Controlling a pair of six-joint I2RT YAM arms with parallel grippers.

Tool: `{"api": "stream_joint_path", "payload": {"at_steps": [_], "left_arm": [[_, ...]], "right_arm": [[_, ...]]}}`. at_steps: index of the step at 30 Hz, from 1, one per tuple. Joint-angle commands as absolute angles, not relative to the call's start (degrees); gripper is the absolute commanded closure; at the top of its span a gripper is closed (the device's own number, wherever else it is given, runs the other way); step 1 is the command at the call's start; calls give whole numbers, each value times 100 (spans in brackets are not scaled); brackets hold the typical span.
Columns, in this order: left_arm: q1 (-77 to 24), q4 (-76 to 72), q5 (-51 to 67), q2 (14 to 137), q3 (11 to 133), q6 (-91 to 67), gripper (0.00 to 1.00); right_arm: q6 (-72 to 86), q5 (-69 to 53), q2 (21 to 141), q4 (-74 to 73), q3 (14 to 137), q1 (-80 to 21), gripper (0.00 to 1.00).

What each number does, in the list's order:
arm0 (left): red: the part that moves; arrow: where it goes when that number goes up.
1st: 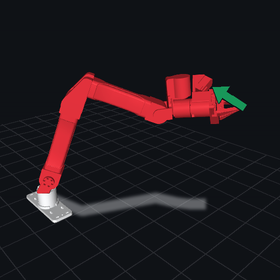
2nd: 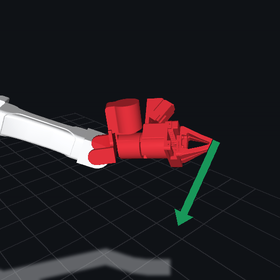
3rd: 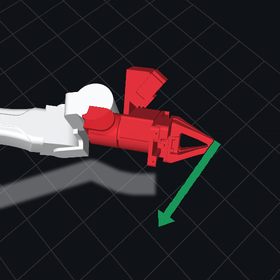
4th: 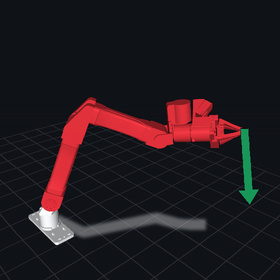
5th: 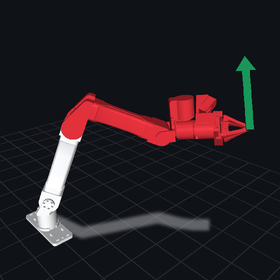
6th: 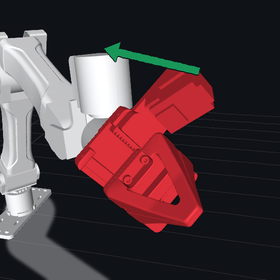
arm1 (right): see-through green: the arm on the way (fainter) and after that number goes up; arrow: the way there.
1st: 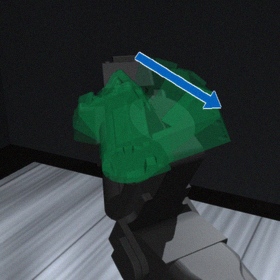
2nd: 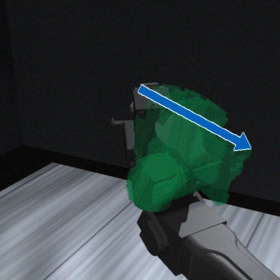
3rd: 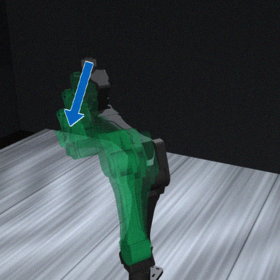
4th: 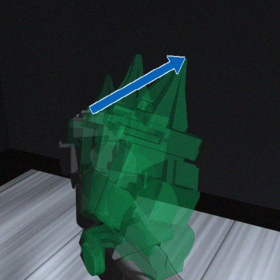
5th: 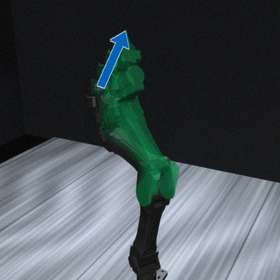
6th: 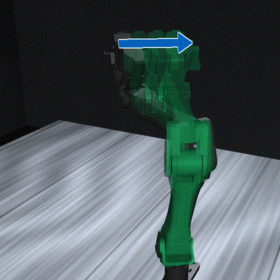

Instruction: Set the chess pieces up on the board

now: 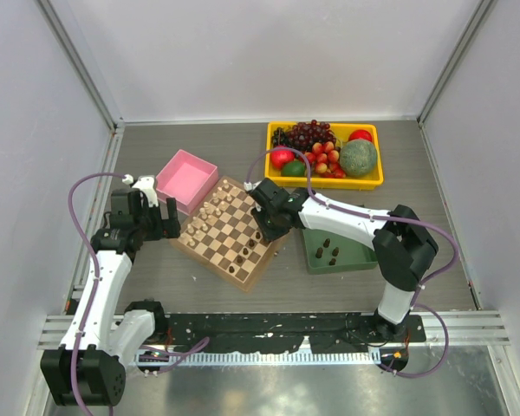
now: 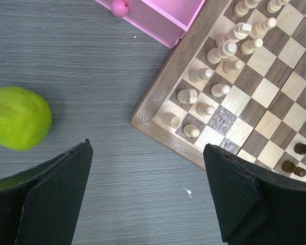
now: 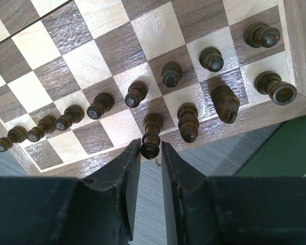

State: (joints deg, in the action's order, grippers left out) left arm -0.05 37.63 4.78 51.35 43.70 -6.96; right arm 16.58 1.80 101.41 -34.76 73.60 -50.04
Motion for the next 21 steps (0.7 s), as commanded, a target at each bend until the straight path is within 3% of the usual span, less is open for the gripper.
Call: {"api": "stream_joint_path", "payload": {"at_steps": [1, 11, 21], "left_arm": [[-26, 3735, 519, 5054, 4562, -615, 1], [-26, 3735, 527, 5054, 4570, -615, 1], [-26, 3735, 545, 5062, 4570, -624, 1]], "right_arm": [[1635, 211, 10099, -3357, 7488, -5027, 71], [1600, 193, 9712, -3349, 7480, -5027, 60], [1599, 754, 8281, -3270, 6989, -4852, 47]]}}
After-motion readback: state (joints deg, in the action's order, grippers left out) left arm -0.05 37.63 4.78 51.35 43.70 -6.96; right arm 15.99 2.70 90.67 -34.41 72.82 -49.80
